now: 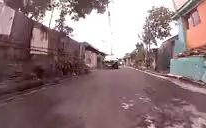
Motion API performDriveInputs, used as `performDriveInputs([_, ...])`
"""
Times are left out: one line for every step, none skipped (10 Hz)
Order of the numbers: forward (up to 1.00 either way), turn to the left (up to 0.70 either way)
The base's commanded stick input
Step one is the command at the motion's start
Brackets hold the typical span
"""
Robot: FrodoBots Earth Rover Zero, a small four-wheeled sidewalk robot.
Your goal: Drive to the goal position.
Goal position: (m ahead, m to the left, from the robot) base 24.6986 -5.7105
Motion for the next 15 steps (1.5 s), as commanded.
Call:
performDriveInputs([1.00, 0.00])
performDriveInputs([1.00, 0.00])
performDriveInputs([1.00, 0.00])
performDriveInputs([1.00, 0.00])
performDriveInputs([1.00, 0.00])
performDriveInputs([1.00, 0.00])
performDriveInputs([1.00, -0.06])
performDriveInputs([1.00, -0.28])
performDriveInputs([1.00, -0.40])
performDriveInputs([1.00, -0.40])
performDriveInputs([1.00, -0.39])
performDriveInputs([1.00, -0.13])
performDriveInputs([1.00, 0.00])
performDriveInputs([1.00, 0.00])
performDriveInputs([1.00, 0.00])
